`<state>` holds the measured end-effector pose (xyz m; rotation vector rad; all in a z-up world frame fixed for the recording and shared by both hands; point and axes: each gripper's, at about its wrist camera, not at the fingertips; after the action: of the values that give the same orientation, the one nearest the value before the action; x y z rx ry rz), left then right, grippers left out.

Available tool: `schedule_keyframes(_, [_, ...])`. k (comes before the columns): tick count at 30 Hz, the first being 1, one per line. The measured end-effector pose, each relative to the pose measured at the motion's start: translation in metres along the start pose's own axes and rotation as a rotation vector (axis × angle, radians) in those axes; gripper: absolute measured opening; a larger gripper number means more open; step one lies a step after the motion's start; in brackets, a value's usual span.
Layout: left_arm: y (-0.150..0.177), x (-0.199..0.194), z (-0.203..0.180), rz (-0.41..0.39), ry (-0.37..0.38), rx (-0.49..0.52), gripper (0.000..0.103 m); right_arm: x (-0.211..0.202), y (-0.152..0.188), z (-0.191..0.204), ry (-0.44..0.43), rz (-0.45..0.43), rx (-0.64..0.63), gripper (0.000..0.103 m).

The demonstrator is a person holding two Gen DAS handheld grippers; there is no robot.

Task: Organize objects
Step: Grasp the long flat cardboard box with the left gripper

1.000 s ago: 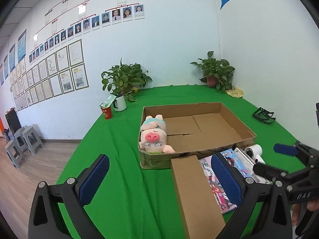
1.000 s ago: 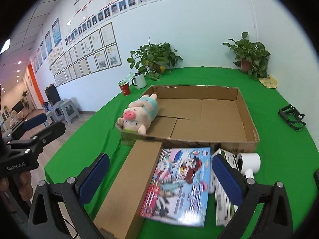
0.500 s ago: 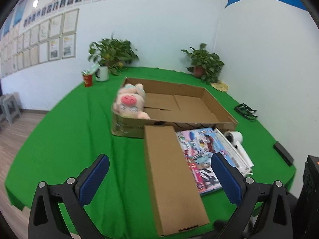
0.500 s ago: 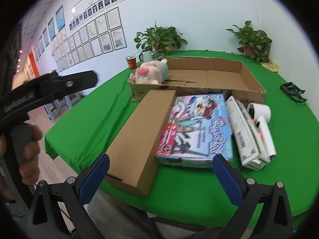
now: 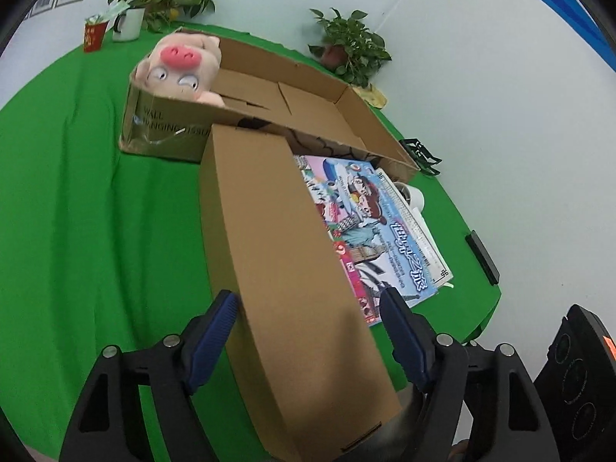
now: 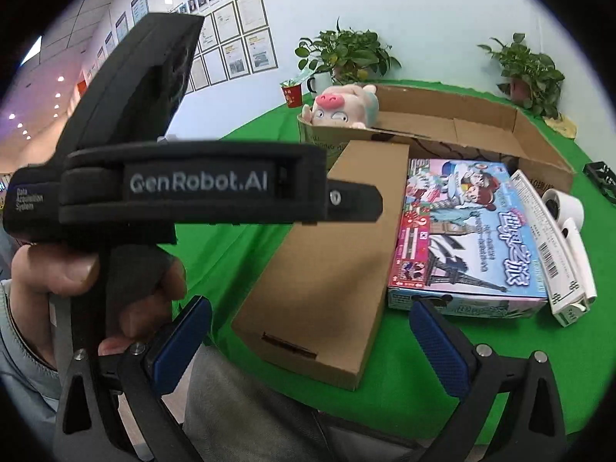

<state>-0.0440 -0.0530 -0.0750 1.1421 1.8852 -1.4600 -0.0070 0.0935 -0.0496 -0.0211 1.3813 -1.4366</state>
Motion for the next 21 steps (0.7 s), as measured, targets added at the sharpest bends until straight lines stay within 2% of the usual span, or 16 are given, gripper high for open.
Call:
schedule_keyframes(4, [0.003,0.003,0.004,0.013,0.027,0.014,0.070,0.009,0.002,-0.001,-0.022,0.035,0.018,0.102])
schedule_keyframes(6, [0.004,0.006,0.006,0.037,0.058,0.004,0.068,0.012,0.002,-0.003,0.005,0.054,0.010,0.102])
schedule_keyframes(9, [0.007,0.010,0.005,0.058,0.057,0.014,0.067,0.014,0.006,-0.004,0.011,0.073,0.005,0.101])
schedule_keyframes(10, [0.009,0.011,0.007,0.064,0.063,0.004,0.067,0.014,0.007,-0.003,0.026,0.081,-0.010,0.098])
schedule_keyframes(11, [0.010,0.013,0.009,0.073,0.071,-0.007,0.067,0.015,0.009,-0.002,0.058,0.085,-0.023,0.090])
schedule_keyframes(12, [0.012,0.015,0.011,0.082,0.075,-0.018,0.067,0.014,0.010,-0.003,0.068,0.083,-0.029,0.090])
schedule_keyframes(15, [0.017,0.020,0.018,0.098,0.075,-0.052,0.067,0.012,0.012,-0.004,0.060,0.079,-0.030,0.090])
schedule_keyframes(18, [0.021,0.025,0.027,0.119,0.126,-0.105,0.070,0.007,0.015,-0.006,0.043,0.074,-0.016,0.089])
schedule_keyframes(21, [0.023,0.026,0.034,0.119,0.143,-0.137,0.074,0.002,0.015,-0.008,-0.005,0.067,0.026,0.089])
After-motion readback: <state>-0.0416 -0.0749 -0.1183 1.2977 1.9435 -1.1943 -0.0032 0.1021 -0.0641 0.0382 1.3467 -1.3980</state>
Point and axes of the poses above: each gripper's, at about its wrist camera, not at the fingertips, and x roughly the way its jaws point, z to its left, y to its underside, and after that the axes turned 14 degrees about -y, right-handed
